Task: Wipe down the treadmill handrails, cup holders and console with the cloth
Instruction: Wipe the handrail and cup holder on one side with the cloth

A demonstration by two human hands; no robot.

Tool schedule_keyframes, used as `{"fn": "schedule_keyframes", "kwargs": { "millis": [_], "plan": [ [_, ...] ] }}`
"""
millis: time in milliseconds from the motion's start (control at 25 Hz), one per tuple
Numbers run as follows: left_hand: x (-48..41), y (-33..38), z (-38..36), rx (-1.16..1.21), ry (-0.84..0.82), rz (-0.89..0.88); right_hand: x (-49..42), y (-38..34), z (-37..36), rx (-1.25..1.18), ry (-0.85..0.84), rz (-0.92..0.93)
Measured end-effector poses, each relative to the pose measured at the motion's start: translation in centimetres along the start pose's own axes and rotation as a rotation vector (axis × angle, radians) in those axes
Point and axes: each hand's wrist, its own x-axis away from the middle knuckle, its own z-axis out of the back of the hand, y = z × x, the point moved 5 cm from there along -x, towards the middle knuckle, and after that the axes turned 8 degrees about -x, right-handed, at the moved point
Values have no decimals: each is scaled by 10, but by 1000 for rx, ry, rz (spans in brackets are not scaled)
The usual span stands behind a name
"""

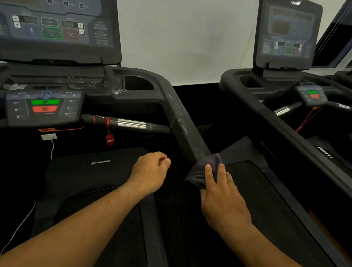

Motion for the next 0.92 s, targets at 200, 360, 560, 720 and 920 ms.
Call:
{"fn": "schedule_keyframes", "kwargs": {
  "millis": [200, 360, 560, 720, 920],
  "plan": [
    [-23, 4, -2, -242, -13, -173, -41, -12, 0, 1, 60, 1],
    [-51, -14, 18, -449, 8, -164, -81, -24, 4, -21, 90, 6],
    [-71, -20, 34, -465, 39, -133, -97, -33, 7, -79, 99, -7],
    [-67, -7, 33, -405, 27, -236, -51, -24, 6, -43, 70, -2],
    [-56, 5, 21, -330, -19, -414, -57, -23, 8, -37, 73, -45]
  ]
}}
